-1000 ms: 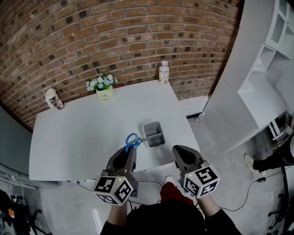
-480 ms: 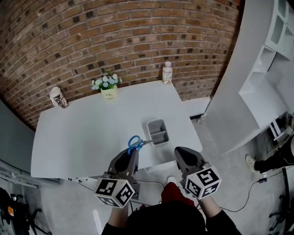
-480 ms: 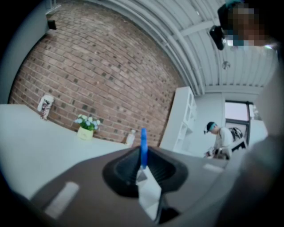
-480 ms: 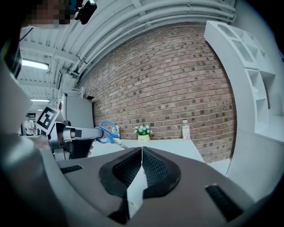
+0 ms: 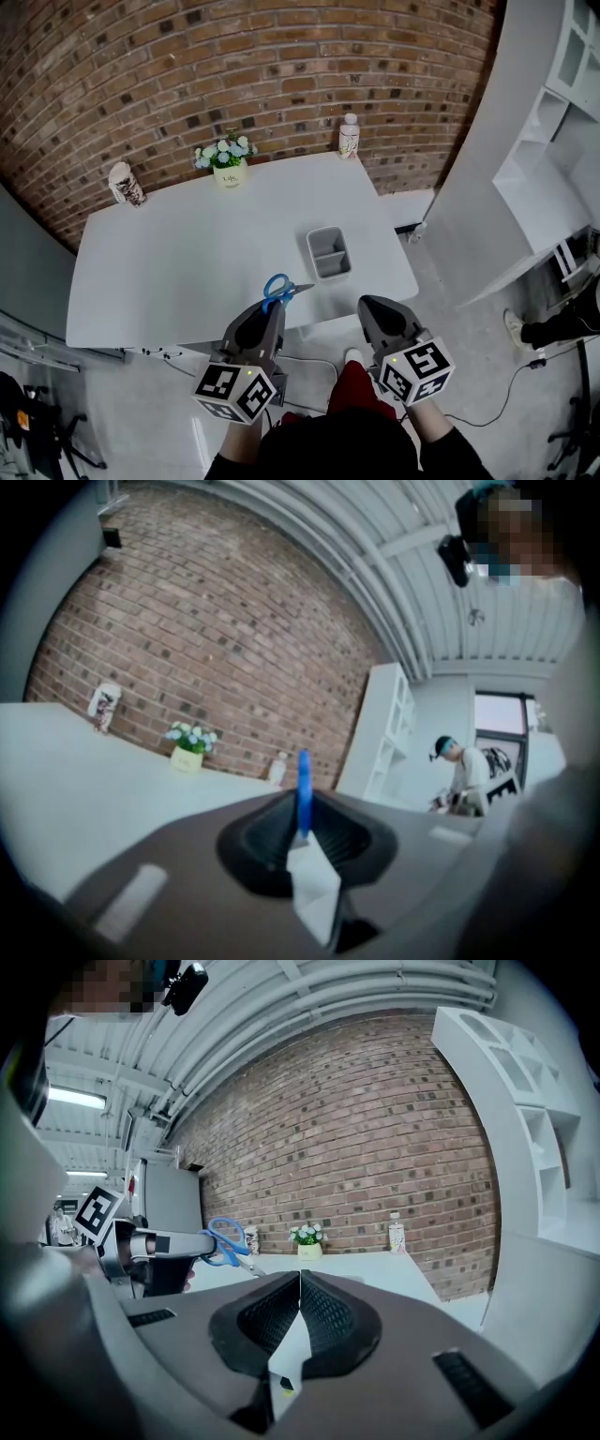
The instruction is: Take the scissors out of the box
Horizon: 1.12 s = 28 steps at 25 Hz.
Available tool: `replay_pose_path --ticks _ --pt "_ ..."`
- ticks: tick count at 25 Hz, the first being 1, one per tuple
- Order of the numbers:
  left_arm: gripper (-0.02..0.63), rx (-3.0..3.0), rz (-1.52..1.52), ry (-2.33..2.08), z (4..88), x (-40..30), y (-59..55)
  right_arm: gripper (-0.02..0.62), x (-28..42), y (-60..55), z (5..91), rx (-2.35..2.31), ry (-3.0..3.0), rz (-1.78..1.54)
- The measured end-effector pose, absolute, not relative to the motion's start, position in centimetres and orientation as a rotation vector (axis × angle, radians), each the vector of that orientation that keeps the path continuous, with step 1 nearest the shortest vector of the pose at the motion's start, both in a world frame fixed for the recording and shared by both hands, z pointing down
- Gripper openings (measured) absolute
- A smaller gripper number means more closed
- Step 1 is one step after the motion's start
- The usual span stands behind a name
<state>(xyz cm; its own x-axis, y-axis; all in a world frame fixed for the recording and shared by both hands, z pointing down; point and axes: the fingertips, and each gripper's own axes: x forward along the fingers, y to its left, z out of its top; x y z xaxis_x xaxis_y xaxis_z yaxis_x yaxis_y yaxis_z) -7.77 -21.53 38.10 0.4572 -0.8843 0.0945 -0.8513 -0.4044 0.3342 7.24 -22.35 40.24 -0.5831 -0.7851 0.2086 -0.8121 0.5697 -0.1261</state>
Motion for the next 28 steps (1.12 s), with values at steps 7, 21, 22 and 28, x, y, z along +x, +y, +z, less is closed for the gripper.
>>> replay_pose_path --ticks 7,21,22,28 --pt "0.040 2.361 -0.123 -1.469 38.9 -8.0 -19.4 0.008 7.0 -20.5 40.8 1.359 -2.663 0.323" --pt "0.040 2.359 -0.103 -1.453 39.6 -8.5 -15.9 0.008 5.9 -16.8 41.3 1.340 -2.634 0.304" --pt "0.041 2.358 -0.101 -1.452 39.7 -8.6 -15.6 0.008 5.8 -16.6 41.3 1.339 -2.633 0.305" --pt "0.040 2.350 -0.086 -1.444 40.2 -8.8 -14.1 0.008 5.2 -15.0 41.8 1.326 -2.632 0.319"
